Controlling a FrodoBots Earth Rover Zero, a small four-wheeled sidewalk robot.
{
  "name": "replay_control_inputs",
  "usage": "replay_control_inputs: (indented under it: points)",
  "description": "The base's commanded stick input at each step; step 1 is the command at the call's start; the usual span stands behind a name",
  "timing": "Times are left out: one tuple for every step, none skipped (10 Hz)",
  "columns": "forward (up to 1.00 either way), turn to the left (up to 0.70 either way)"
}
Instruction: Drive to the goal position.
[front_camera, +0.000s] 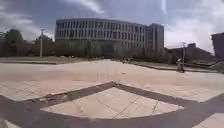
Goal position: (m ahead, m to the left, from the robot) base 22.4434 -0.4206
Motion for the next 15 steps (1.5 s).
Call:
replay_control_inputs:
  points:
    - [0.70, 0.00]
    - [0.70, 0.00]
    - [0.70, 0.00]
    - [0.70, 0.00]
    - [0.70, 0.00]
    - [0.70, 0.00]
    - [0.70, 0.00]
    - [0.70, 0.00]
    - [0.70, 0.00]
    - [0.70, 0.00]
    - [0.70, 0.00]
    - [0.70, 0.00]
    - [0.70, 0.00]
    - [0.70, 0.00]
    - [0.70, 0.00]
